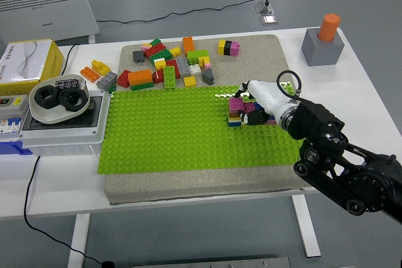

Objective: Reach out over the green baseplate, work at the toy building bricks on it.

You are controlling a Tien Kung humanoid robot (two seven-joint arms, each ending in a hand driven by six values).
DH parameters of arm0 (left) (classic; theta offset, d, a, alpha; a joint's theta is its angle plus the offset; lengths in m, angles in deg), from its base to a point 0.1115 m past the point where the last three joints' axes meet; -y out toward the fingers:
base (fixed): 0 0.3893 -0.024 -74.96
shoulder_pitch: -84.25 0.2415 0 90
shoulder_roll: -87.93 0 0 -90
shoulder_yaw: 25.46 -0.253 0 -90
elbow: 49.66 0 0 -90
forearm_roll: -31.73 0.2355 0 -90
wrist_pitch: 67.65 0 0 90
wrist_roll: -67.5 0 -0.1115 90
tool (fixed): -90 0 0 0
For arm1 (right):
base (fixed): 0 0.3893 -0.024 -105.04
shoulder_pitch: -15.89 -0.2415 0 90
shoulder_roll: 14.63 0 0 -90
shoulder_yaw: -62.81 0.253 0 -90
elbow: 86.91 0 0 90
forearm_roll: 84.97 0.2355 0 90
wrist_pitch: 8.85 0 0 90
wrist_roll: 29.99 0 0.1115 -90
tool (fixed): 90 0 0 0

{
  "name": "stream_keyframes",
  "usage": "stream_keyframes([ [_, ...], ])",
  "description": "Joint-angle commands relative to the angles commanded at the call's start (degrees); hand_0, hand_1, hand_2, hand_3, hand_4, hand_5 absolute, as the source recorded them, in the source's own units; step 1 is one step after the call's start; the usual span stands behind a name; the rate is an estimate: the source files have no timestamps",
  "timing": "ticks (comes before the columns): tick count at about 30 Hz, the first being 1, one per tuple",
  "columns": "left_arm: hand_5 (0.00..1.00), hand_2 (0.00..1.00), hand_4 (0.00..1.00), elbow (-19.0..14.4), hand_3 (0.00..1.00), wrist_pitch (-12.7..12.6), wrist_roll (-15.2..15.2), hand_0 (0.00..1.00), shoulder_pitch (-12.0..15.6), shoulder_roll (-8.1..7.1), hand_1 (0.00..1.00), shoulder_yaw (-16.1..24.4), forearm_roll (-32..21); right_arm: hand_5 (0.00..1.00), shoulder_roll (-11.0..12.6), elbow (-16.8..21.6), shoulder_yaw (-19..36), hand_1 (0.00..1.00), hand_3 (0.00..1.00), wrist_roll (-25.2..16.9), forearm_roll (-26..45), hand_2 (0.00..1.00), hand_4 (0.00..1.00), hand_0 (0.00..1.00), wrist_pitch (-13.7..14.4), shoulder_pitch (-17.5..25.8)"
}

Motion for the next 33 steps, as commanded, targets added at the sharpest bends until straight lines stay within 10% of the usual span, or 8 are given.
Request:
stream_keyframes([
  [33,0.998,0.611,0.963,0.00,0.712,-0.04,0.12,0.730,-0.15,-0.09,0.541,-0.09,0.03,0.072,0.02,-0.72,-0.38,0.710,0.610,-0.33,0.99,0.804,0.632,0.724,0.44,-0.32],
])
